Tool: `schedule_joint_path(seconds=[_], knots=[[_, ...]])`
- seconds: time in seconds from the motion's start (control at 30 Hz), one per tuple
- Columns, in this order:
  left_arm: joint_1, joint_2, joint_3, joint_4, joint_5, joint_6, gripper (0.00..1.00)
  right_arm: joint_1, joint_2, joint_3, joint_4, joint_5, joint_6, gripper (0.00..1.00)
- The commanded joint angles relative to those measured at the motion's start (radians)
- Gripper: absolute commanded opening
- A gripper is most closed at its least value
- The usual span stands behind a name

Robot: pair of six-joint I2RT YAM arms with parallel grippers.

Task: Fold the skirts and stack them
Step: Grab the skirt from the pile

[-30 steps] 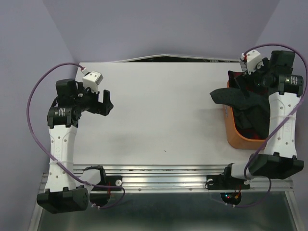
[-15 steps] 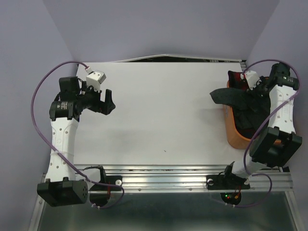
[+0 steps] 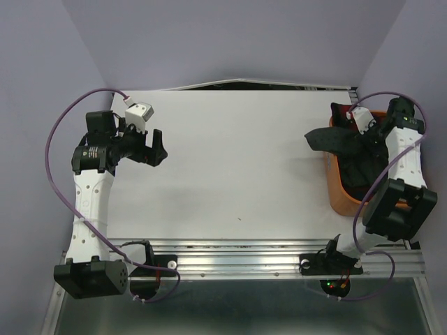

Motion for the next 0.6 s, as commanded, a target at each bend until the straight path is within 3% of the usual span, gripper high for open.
schedule_joint_path(seconds=[0.0, 0.17, 0.27, 0.57], knots=[[0.0, -0.031, 0.035, 0.02, 0.006, -0.006, 0.99, 0.002, -0.059, 0.119, 0.086, 0.008, 0.075, 0.01], [0.002, -0.031, 0.042, 0.034, 0.007, -0.021, 0.99, 0.002, -0.122, 0.302, 0.09, -0.033, 0.204, 0.01], [0.0, -0.027, 0.048, 0.047, 0.007, -0.034, 0.99, 0.002, -0.125, 0.528, 0.095, -0.091, 0.305, 0.01], [0.0, 0.01, 0.091, 0.09, 0.03, -0.087, 0.99, 0.002, -0.044, 0.95, 0.141, -0.472, 0.652, 0.01]])
